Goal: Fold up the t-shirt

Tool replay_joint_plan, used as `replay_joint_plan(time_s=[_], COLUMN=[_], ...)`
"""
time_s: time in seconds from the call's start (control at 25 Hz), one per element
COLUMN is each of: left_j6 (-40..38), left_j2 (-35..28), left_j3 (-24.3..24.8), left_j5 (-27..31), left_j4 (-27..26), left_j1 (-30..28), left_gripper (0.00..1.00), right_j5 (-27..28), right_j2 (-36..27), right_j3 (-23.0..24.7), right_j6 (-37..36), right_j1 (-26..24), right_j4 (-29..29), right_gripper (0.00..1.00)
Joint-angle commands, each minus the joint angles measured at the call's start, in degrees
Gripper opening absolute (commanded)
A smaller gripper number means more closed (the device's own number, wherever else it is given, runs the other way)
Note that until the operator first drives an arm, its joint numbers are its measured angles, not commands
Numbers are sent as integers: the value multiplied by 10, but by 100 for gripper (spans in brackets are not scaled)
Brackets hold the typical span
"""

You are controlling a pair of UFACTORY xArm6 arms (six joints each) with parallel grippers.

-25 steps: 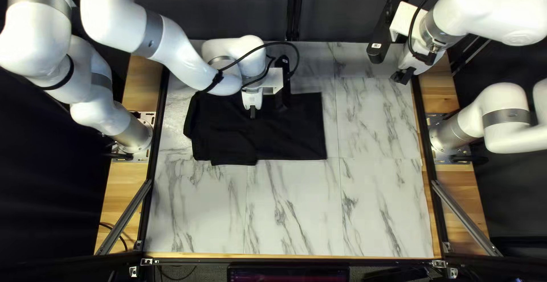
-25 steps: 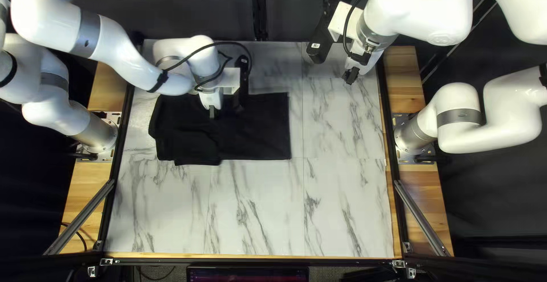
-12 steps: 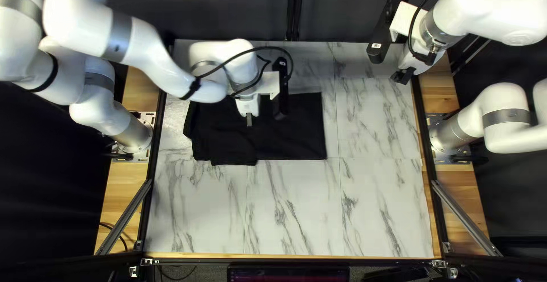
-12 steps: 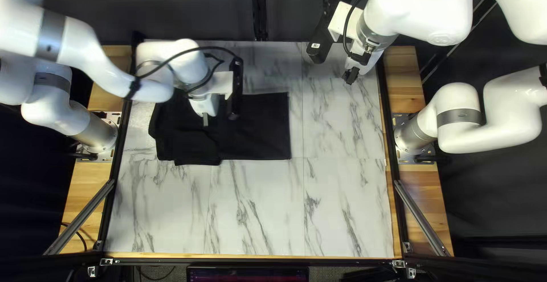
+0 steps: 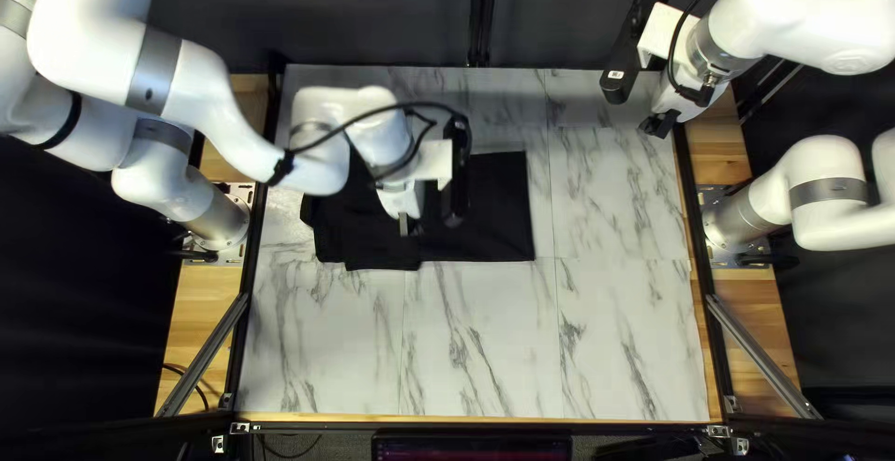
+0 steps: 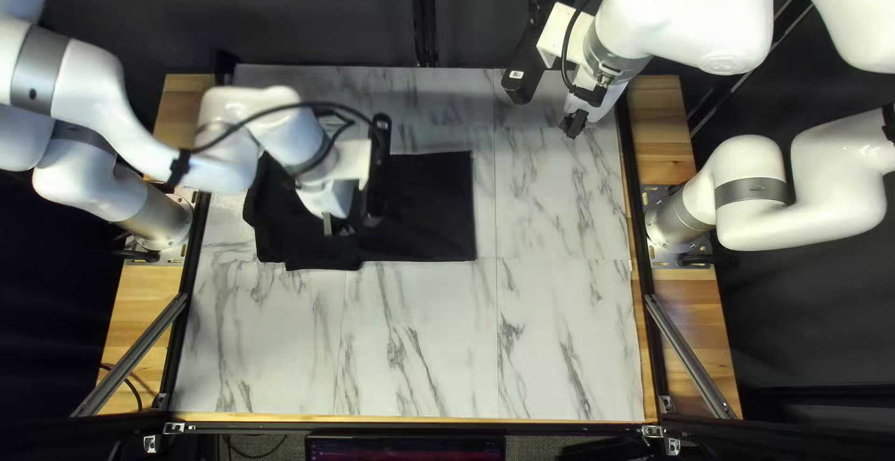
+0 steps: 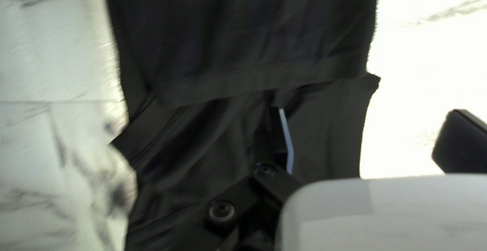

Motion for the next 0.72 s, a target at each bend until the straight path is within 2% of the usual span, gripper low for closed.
replay_joint_plan(time_s=[0.04, 0.24, 0.44, 0.56, 0.6, 0.72], left_j6=[-34, -46, -40, -48, -49, -47], left_j2=[49, 115, 159, 169, 172, 180], left_j3=[3, -14, -30, -27, -25, -22], left_j5=[-56, -92, -101, -108, -111, -119], left_j4=[8, 23, 30, 44, 46, 47], left_j1=[-41, -63, -57, -52, -51, -45], left_gripper=[100, 100, 100, 86, 84, 58], right_j5=[0, 0, 0, 0, 0, 0], right_j2=[0, 0, 0, 0, 0, 0], right_j3=[0, 0, 0, 0, 0, 0], right_j6=[0, 0, 0, 0, 0, 0], right_j1=[0, 0, 0, 0, 0, 0], right_j4=[0, 0, 0, 0, 0, 0], right_gripper=[100, 100, 100, 100, 100, 100])
